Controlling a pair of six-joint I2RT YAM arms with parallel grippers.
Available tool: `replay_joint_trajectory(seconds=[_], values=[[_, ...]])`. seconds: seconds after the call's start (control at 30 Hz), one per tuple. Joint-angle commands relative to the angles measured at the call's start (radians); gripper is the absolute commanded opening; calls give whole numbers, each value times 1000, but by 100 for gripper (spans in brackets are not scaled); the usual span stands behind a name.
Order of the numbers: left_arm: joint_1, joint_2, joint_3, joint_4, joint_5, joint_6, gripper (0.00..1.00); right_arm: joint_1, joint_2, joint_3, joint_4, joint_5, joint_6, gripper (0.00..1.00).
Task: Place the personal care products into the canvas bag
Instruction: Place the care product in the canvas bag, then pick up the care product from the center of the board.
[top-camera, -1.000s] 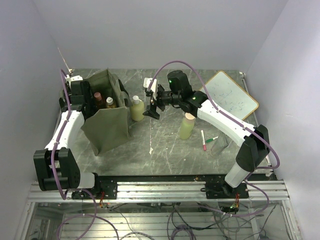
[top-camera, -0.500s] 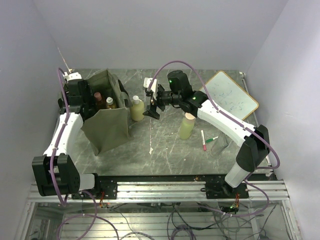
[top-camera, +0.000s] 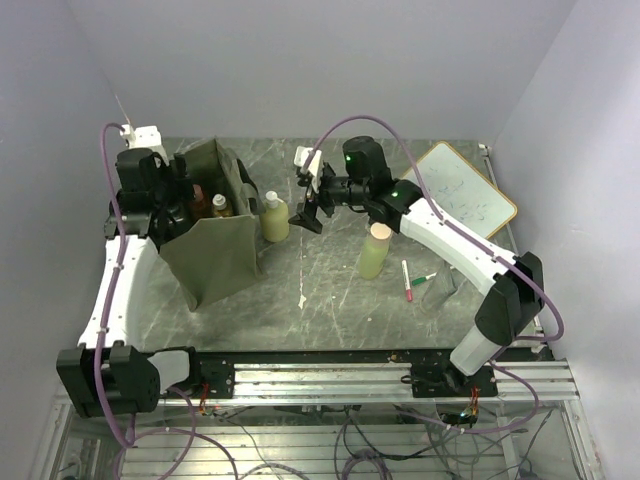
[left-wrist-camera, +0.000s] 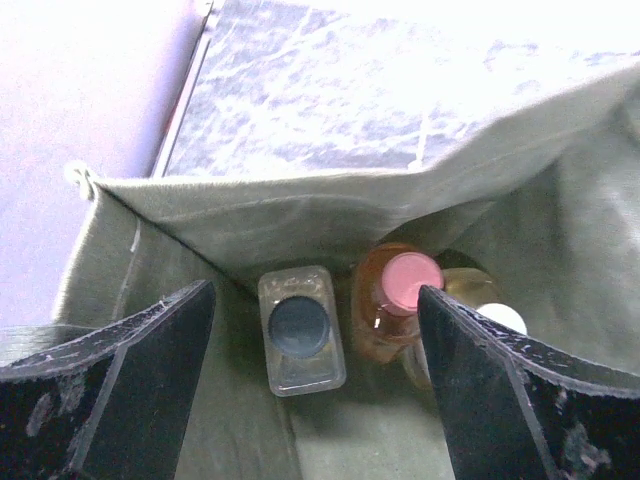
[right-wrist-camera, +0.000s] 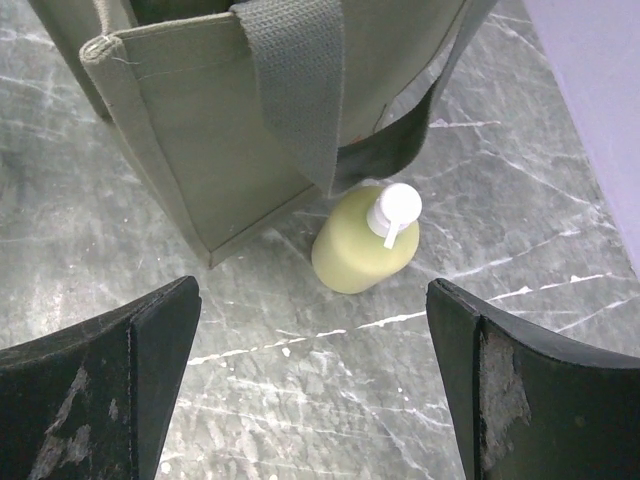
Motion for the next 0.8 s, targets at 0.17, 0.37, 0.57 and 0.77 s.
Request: replay_joint_trajectory(seconds=[0.17, 0.37, 0.57, 0.77], values=[[17, -109, 133, -89, 278, 173, 97, -22, -102, -63, 60, 77, 80, 97], [13, -152, 185, -115, 403, 244, 99, -41, -176, -127, 61, 143, 97, 98], [-38, -115, 303, -194, 479, 306, 100, -140, -226, -123, -17, 182, 143, 98], [-121, -78, 375, -213, 451, 349, 100, -270, -282, -149, -59, 263, 177, 98]])
